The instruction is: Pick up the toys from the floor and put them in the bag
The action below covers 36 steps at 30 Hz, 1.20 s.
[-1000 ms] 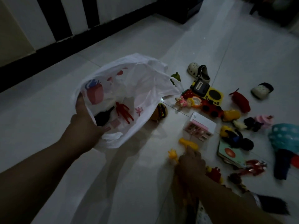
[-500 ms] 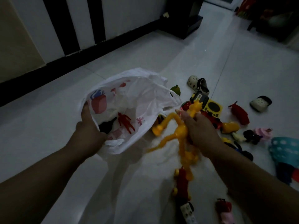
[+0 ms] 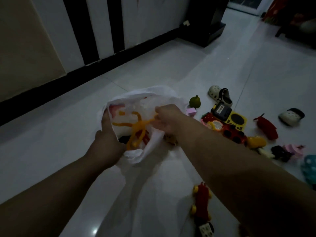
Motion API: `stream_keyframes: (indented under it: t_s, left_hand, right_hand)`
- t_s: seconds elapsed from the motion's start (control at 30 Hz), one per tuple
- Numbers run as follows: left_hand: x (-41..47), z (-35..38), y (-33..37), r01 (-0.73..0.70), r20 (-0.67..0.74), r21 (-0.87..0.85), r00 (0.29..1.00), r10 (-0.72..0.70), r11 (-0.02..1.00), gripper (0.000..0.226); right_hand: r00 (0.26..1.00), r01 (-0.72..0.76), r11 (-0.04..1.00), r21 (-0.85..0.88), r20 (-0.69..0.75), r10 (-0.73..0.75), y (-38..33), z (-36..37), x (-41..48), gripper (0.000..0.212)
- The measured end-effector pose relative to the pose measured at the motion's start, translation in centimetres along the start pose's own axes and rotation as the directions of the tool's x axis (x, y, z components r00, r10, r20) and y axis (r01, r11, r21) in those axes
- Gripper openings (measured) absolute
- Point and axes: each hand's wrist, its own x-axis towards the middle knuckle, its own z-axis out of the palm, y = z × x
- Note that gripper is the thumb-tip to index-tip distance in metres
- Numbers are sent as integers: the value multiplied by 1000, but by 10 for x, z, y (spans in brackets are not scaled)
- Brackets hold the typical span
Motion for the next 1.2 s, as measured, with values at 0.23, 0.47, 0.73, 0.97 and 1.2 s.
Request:
stream_keyframes:
  t_s: [0.23,0.47,0.73,0.97,1.2]
  left_hand:
    - [5,8,2,44,-3,32,999,-44,999,127]
    - [-5,14,13,31,24,61,999,-33,998,124]
    - [-23,11,19,73,33,89,997,-76,993,121]
    - [-27,9,28,59,66,87,996,-65,994,124]
    - [-24,7,26,20,92,65,995,-26,998,122]
  right_hand:
    - [999,-2,784,-621,-34,-25,95,-92,-43,34]
    - [968,-174,544,-821,-244,-59,222,-155,-32,53]
    - [948,-236,384,-893,-299,-113,231,-159,-6,38]
    - [885,189,930,-315,-357,-301,132,-84,-31,23]
    - [952,256,851,-457,-34,-305,43,-3,-10,39]
